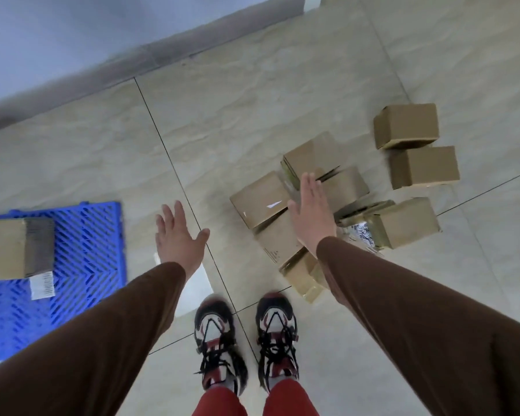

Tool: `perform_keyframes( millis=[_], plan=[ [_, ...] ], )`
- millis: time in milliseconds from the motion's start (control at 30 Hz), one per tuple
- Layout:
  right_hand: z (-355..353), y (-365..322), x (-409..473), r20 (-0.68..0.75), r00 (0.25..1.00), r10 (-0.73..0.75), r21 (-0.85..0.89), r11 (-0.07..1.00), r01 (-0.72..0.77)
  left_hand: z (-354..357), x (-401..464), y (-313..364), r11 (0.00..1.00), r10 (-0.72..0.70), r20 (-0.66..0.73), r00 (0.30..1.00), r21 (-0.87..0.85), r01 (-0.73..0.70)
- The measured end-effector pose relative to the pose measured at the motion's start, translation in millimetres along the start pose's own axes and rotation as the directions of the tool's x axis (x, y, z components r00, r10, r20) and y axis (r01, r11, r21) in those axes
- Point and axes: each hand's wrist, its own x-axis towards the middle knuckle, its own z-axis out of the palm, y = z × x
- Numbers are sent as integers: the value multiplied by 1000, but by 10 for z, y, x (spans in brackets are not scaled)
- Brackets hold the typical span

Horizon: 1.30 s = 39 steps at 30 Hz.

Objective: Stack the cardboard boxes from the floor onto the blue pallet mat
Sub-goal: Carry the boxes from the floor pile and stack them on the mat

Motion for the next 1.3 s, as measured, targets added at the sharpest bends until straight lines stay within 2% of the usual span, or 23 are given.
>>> perform_keyframes(
  millis=[100, 200, 367, 467, 633, 833, 1067, 1200, 1300],
  plan=[
    [182, 39, 332, 45, 997, -67, -32, 997, 68, 378, 237, 196, 968, -38, 39, 999, -246, 46],
    [382, 97, 601, 98, 993, -61, -29, 998, 64, 760, 459, 388, 885, -66, 107, 992, -453, 107],
    [588, 118, 808, 200, 970, 136, 227, 957, -180, 1188, 656, 622, 692, -135, 301, 944, -653, 307],
    [624, 55, 806, 211, 964, 163, 321, 920, -226, 1220, 649, 702, 579, -178, 343, 922, -721, 380],
    [438, -364, 571, 182, 980, 77, 468, 870, -155, 752, 448, 544, 481, -198, 282, 939, -806, 344],
    [541, -1280, 85, 163, 987, 10, 687, 716, -121, -278, -21, -52, 389, -304, 176, 936, -874, 291],
    [937, -2595, -598, 186, 968, -171, 721, 693, -16, -1184, -471, -1217, 253, -378, 171, 910, -926, 279],
    [1239, -3238, -905, 175, 963, -206, 722, 692, 17, -1504, -609, -1840, 177, -408, 150, 901, -955, 239],
    [1491, -3618, -1125, 203, 961, -190, 717, 697, -14, -1677, -738, -2273, 132, -411, 170, 896, -961, 243]
  ],
)
